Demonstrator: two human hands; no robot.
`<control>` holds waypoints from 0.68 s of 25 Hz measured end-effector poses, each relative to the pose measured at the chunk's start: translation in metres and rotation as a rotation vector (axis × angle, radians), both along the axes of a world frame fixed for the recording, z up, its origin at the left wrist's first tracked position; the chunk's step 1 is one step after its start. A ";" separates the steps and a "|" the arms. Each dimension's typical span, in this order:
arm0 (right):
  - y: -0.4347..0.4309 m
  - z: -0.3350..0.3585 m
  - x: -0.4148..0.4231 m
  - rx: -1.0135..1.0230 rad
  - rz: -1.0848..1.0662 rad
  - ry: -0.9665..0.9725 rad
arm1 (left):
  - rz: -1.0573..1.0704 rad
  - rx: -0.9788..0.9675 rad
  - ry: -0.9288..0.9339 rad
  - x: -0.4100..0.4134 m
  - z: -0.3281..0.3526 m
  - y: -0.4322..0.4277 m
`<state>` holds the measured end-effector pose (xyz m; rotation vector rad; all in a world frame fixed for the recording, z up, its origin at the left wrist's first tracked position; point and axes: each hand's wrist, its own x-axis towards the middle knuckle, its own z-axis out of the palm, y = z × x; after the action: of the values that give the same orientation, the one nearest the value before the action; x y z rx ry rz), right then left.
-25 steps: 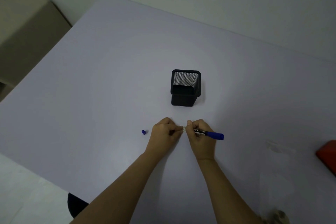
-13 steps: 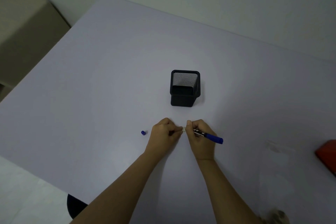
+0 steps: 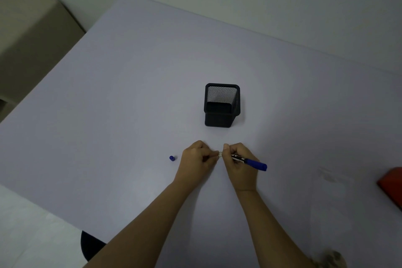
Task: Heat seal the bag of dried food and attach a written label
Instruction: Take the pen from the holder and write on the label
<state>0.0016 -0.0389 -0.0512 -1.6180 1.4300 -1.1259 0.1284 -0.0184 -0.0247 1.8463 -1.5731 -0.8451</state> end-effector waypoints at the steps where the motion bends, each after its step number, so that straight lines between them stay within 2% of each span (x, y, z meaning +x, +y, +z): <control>1: 0.000 0.000 0.000 -0.008 0.013 0.010 | -0.001 -0.001 0.001 0.000 0.000 0.000; 5: 0.000 -0.002 -0.001 -0.022 0.013 0.058 | -0.005 -0.010 0.002 0.000 0.001 0.001; 17: -0.001 -0.002 0.001 0.046 -0.024 -0.028 | 0.007 -0.005 0.002 -0.001 -0.002 0.001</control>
<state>0.0026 -0.0396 -0.0533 -1.5512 1.4505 -1.1172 0.1277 -0.0178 -0.0268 1.8458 -1.5649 -0.8394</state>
